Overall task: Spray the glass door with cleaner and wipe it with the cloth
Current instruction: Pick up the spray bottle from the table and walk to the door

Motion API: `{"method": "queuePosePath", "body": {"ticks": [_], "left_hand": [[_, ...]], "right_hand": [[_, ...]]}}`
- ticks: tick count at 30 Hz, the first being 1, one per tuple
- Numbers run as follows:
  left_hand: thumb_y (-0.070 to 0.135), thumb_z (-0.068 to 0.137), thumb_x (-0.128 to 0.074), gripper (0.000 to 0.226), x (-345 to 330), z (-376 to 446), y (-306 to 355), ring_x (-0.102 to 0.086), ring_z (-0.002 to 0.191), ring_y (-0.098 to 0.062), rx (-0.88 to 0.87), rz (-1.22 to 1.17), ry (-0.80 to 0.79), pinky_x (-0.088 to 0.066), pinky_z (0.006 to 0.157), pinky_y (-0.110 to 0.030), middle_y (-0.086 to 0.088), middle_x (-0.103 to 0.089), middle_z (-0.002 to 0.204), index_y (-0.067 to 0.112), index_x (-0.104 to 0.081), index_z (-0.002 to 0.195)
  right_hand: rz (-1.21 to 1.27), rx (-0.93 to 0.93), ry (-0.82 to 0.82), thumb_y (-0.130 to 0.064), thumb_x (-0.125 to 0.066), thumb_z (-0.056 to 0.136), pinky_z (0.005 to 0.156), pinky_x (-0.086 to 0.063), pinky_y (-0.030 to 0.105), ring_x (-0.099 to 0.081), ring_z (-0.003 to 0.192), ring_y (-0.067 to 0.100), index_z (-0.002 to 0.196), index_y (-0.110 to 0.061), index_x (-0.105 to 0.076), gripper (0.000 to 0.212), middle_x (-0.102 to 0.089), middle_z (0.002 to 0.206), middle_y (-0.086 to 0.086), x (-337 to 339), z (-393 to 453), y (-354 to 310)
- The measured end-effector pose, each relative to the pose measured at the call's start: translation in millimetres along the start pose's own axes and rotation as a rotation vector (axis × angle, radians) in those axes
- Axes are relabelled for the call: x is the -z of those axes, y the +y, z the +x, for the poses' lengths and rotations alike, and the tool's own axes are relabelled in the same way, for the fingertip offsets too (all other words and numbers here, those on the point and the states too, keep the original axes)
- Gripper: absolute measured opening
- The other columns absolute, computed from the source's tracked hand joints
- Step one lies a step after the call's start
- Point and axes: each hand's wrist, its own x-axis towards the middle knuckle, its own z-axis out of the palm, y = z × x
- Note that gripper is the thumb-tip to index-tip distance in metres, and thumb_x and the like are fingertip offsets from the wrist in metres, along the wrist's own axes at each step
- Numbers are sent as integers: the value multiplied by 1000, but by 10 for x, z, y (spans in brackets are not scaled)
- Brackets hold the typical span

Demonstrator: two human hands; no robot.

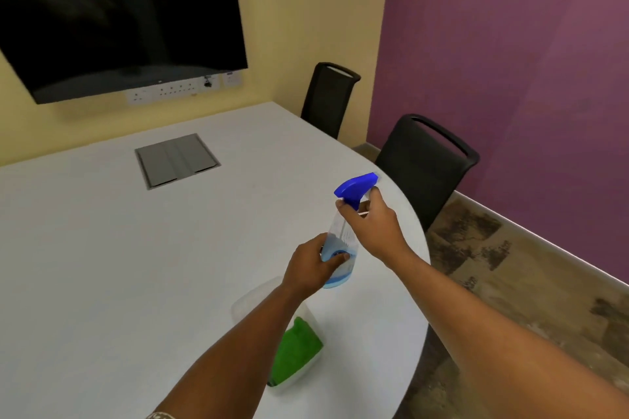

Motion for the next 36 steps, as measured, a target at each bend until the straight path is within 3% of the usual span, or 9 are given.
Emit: {"method": "queuePosePath", "body": {"ticks": [7, 11, 15, 20, 23, 26, 29, 32, 36], "left_hand": [[54, 92, -61, 57, -851, 332, 660, -66, 115, -20, -83, 4, -54, -51, 96, -25, 3, -65, 136, 22, -54, 139], [57, 89, -62, 57, -1446, 483, 1072, -66, 103, -12, -123, -55, -103, -54, 89, -19, 6, -65, 133, 24, -54, 136], [53, 88, -67, 53, -2041, 651, 1518, -68, 106, -14, -162, -120, -189, -58, 97, -30, 6, -68, 129, 23, -58, 131], [58, 87, -68, 43, -2791, 868, 2052, -70, 102, -9, -270, -127, -225, -61, 92, -31, 13, -71, 119, 33, -62, 121], [56, 87, -69, 32, -3192, 977, 2380, -71, 96, -4, -333, -117, -245, -62, 87, -32, 18, -72, 105, 38, -62, 112], [52, 89, -69, 27, -3612, 1102, 2723, -70, 90, -3, -397, -97, -290, -61, 83, -34, 18, -72, 99, 37, -63, 110], [64, 85, -63, 42, -4024, 1234, 3031, -70, 86, -7, -456, -65, -330, -60, 78, -40, 12, -74, 98, 31, -64, 112], [72, 83, -56, 50, -4449, 1396, 3332, -70, 84, -9, -527, -49, -364, -60, 74, -43, 11, -74, 97, 33, -63, 113], [65, 88, -56, 49, -4957, 1630, 3736, -71, 91, -10, -656, -36, -424, -60, 78, -41, 10, -75, 106, 32, -60, 123]], "right_hand": [[10, -77, 152, -55, -66, 85, 91, -57, 44, -62, 107, 22, 143, -21, -37, 73, -62, 115, 0, 943, 83, 493], [70, -69, 197, -53, -66, 86, 92, -57, 39, -64, 105, 16, 149, -23, -35, 76, -66, 111, -2, 1592, 81, 833], [121, -39, 227, -63, -61, 80, 92, -57, 34, -64, 104, 10, 148, -23, -37, 83, -66, 108, -9, 2309, 83, 1193], [154, -43, 328, -57, -69, 82, 92, -58, 39, -67, 103, 9, 143, -29, -42, 73, -69, 106, -7, 3084, 108, 1645], [150, -51, 440, -45, -72, 85, 85, -58, 27, -66, 98, 4, 147, -29, -37, 73, -64, 107, -12, 3515, 84, 1831], [109, -58, 558, -41, -73, 86, 73, -53, 13, -64, 98, -3, 151, -27, -32, 79, -56, 123, -13, 3951, 62, 2013], [40, -48, 698, -45, -74, 84, 84, -49, 18, -57, 117, 4, 152, -24, -34, 81, -42, 145, -10, 4336, 80, 2206], [4, -64, 809, -44, -74, 84, 89, -49, 21, -54, 123, 7, 152, -19, -34, 83, -36, 150, -11, 4727, 151, 2391], [4, -86, 863, -43, -75, 84, 80, -42, 2, -55, 117, 0, 152, -24, -34, 82, -41, 146, -14, 5248, 285, 2599]]}}
